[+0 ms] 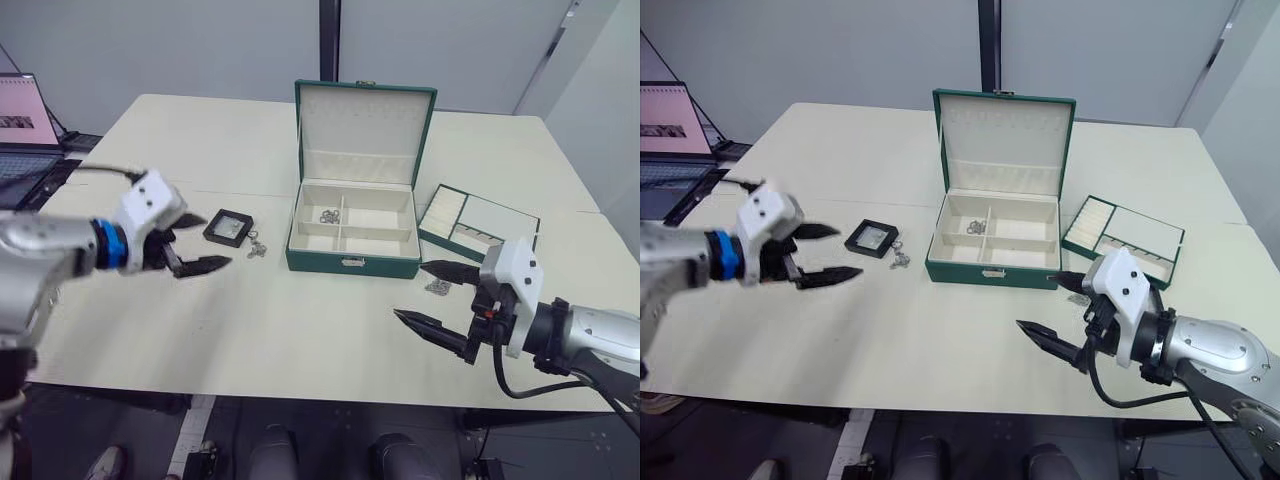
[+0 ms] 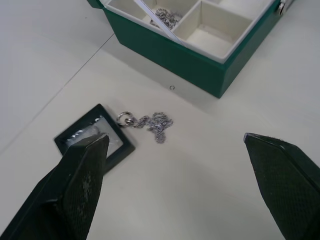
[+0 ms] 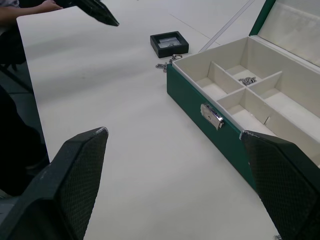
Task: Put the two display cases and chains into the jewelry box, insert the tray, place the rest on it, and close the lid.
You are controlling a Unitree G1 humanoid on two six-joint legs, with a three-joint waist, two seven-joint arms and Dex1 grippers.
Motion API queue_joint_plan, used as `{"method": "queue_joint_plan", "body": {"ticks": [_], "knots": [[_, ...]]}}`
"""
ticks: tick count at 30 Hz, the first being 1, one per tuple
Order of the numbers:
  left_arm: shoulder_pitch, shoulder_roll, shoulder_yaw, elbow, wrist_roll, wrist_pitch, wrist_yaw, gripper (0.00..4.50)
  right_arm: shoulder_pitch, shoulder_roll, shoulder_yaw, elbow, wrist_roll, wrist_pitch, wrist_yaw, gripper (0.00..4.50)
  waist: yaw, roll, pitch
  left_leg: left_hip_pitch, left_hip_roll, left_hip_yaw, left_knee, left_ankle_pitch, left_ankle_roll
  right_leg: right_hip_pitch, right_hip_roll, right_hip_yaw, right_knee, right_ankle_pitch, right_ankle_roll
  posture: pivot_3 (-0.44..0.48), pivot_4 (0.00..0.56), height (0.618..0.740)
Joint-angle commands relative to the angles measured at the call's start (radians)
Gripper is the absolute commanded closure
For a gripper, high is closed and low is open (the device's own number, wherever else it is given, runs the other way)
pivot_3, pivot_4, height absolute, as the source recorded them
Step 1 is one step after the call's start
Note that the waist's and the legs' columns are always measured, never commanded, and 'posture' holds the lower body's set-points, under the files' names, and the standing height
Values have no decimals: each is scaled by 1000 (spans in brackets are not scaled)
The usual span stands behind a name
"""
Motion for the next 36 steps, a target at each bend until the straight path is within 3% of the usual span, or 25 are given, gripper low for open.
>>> {"method": "queue_joint_plan", "body": {"ticks": [1, 7, 15, 25, 36], "knots": [[-161, 6, -189, 146, 216, -179, -160, 39, -16, -16, -26, -15, 23, 1, 6, 0, 1, 1, 0, 0, 0, 0, 0, 0, 0, 0, 0, 0, 0, 0, 0, 0, 150, 740], [-418, -88, -394, 433, 502, -415, -280, 39, -17, -27, -39, -18, 45, 10, -1, 0, -1, 0, 0, 0, 1, 2, 0, 0, 0, -1, 1, 1, 1, 0, 0, 0, 150, 740], [-626, -250, -536, 843, 760, -699, -249, 39, -2, -42, -59, -16, 59, 9, -4, 0, -1, 0, 0, -1, 1, 2, 1, 0, 0, -1, 0, 2, 1, 0, 0, 0, 150, 740], [-725, -418, -585, 1150, 906, -837, -105, 39, 12, -56, -82, -29, 79, 13, -14, 0, -2, 0, 1, -1, 1, 2, 1, 0, 0, -1, 0, 2, 1, 0, 0, 0, 150, 740], [-735, -470, -580, 1228, 951, -857, -74, 39, 49, -76, -117, -53, 115, 11, -45, 0, -2, 0, 1, -1, 1, 2, 1, 2, -3, -1, 0, 1, 1, 0, 0, 0, 150, 740]]}}
